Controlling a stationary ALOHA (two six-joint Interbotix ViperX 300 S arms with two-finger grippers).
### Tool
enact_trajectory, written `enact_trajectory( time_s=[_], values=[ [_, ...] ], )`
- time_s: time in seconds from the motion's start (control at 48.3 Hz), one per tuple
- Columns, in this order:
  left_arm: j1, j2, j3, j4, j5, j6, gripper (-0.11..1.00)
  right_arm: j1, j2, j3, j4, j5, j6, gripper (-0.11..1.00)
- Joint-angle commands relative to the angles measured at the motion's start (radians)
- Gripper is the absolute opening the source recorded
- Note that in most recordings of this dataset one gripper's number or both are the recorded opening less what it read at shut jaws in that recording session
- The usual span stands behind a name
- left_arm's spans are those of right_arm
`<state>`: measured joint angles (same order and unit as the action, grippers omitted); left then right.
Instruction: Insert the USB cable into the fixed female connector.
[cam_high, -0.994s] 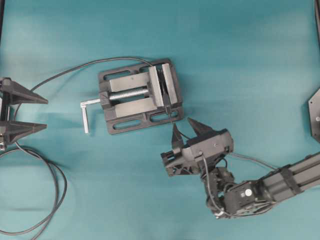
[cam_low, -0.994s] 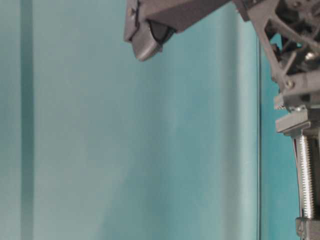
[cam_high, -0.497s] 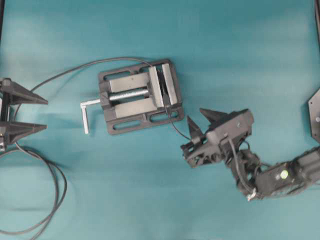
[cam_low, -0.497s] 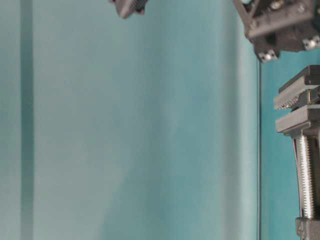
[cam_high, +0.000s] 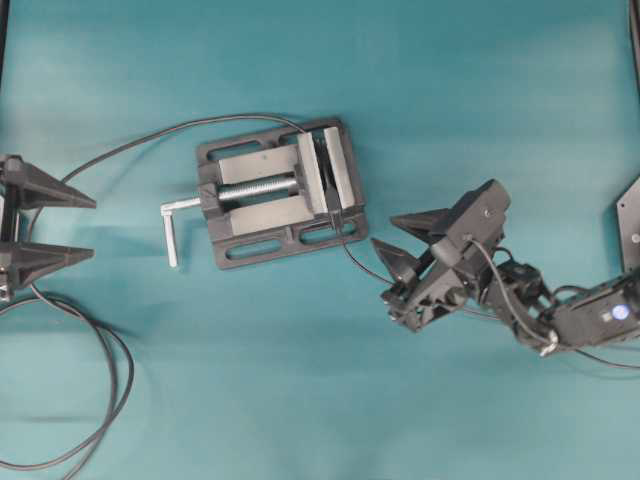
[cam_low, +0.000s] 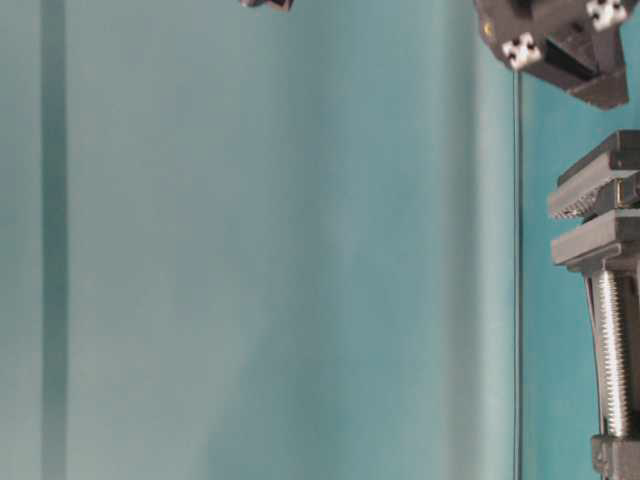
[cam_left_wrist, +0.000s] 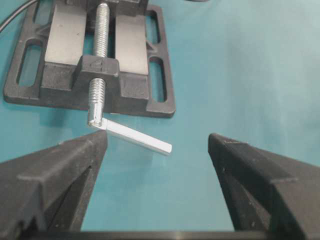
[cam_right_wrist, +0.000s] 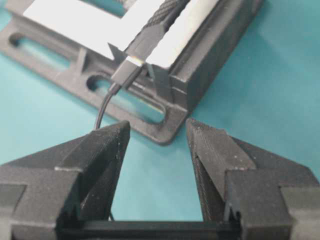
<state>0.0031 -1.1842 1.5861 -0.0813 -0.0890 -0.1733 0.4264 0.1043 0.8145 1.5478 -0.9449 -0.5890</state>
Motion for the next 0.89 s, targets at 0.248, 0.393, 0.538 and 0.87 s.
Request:
enact_trajectory(
  time_s=[0.248,0.393,0.538,0.87],
  values=[
    [0.002,0.015,-0.014,0.005,-0.005,-0.005,0.98,-0.031,-0.184,0.141,-0.137,0.117,0.006,0.56],
    [0.002,0.015,-0.014,0.003,-0.005,-0.006,0.98,-0.031,-0.235,0.192,-0.173,0.150,0.026,0.68],
    [0.002,0.015,-0.014,0.003,-0.005,-0.008,0.98,-0.031,-0.265,0.224,-0.199,0.198,0.028,0.91],
    [0.002,0.015,-0.015,0.003,0.005,-0.014,0.98,-0.026,-0.428,0.351,-0.376,0.249,0.028,0.92]
  ],
)
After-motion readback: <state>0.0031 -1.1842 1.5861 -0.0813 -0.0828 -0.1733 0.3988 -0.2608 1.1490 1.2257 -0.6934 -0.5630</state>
